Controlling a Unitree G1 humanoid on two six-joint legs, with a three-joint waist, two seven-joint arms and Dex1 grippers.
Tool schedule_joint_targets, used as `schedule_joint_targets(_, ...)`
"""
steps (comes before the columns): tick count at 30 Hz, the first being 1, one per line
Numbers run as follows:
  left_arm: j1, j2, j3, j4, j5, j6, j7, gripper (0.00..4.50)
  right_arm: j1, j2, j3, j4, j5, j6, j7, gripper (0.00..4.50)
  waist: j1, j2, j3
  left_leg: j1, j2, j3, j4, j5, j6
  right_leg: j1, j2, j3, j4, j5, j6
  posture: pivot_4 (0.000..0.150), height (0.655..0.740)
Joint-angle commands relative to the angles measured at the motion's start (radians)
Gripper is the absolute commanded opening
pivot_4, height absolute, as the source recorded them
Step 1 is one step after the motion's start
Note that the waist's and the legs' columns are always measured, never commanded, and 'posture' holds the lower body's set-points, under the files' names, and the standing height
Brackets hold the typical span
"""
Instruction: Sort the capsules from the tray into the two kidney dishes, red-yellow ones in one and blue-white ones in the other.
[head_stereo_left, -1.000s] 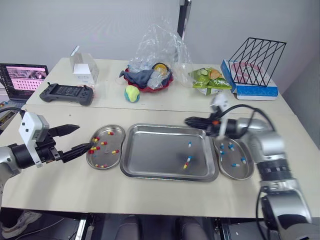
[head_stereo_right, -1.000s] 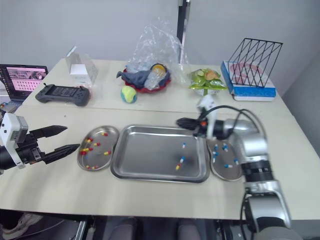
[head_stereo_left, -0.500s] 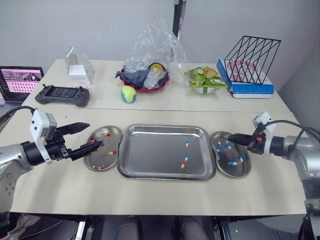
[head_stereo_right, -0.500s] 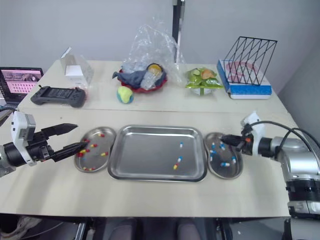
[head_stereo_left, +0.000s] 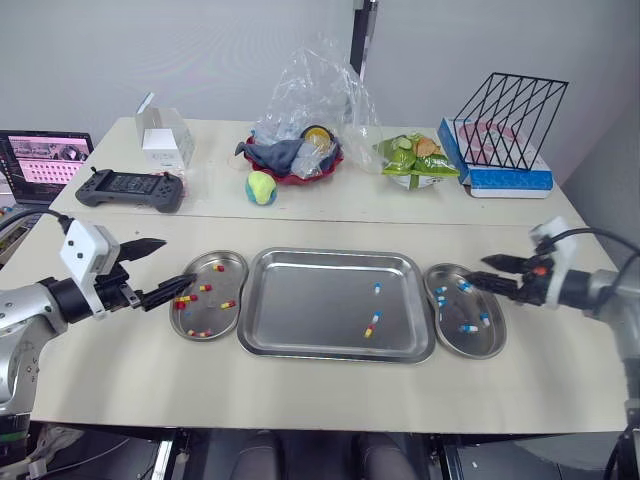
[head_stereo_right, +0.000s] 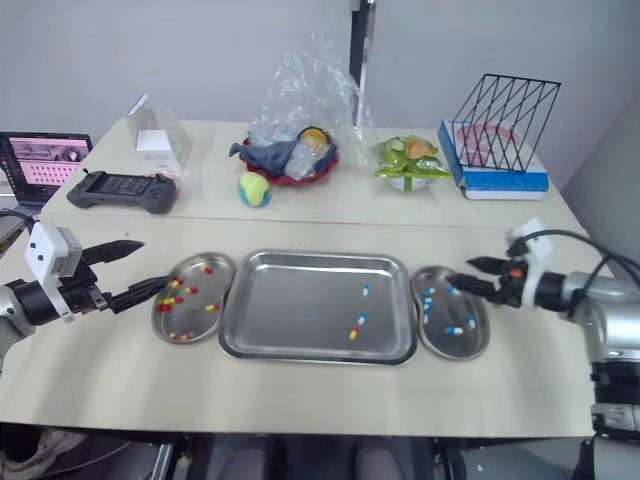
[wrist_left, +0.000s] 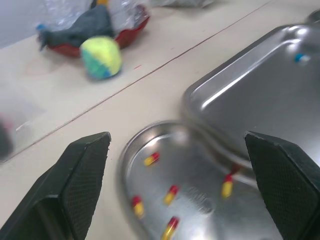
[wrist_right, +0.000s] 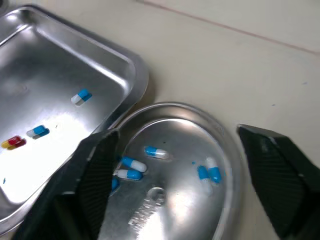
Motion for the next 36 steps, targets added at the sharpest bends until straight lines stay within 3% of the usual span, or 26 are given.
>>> schedule_joint_targets(1, -0.015, 0.019, 0.055, 0.076, -0.015, -0.019, -0.019, 4.50, -0.031, -0.026, -0.080, 0.094, -0.002, -0.098, -0.016, 4.47, -0.001, 0.000, 0.000, 0.000, 0.000, 0.000, 0.000, 0.000, 0.000, 0.000, 0.000, 0.000, 0.000, 0.000, 0.000, 0.150, 0.7334)
schedule_joint_targets(8, -0.020, 0.019, 0.100, 0.170, -0.037, -0.012, -0.032, 4.50, -0.043, -0.017, -0.136, 0.277, -0.028, -0.251, -0.088, 4.47, -0.001, 0.000, 0.000, 0.000, 0.000, 0.000, 0.000, 0.000, 0.000, 0.000, 0.000, 0.000, 0.000, 0.000, 0.000, 0.150, 0.7334)
schedule_joint_targets(21, -0.027, 0.016, 0.103, 0.186, -0.044, -0.014, -0.033, 4.50, -0.015, 0.005, -0.146, 0.249, -0.018, -0.291, -0.088, 4.47, -0.002, 0.000, 0.000, 0.000, 0.000, 0.000, 0.000, 0.000, 0.000, 0.000, 0.000, 0.000, 0.001, 0.000, 0.000, 0.150, 0.7334)
schedule_joint_targets(30, -0.021, 0.011, 0.056, 0.043, -0.097, 0.069, -0.074, 4.50, 0.021, 0.002, -0.146, 0.187, 0.013, -0.260, -0.030, 4.47, 0.000, 0.000, 0.000, 0.000, 0.000, 0.000, 0.000, 0.000, 0.000, 0.001, 0.000, 0.000, 0.001, 0.000, 0.000, 0.150, 0.7334)
schedule_joint_targets(36, -0.111, -0.038, -0.081, -0.133, -0.158, 0.185, -0.056, 4.50, 0.061, 0.000, -0.158, 0.096, 0.068, -0.192, 0.029, 4.47, 0.004, 0.000, 0.000, 0.000, 0.000, 0.000, 0.001, 0.000, 0.000, 0.001, 0.000, 0.000, 0.001, 0.000, 0.000, 0.150, 0.7334)
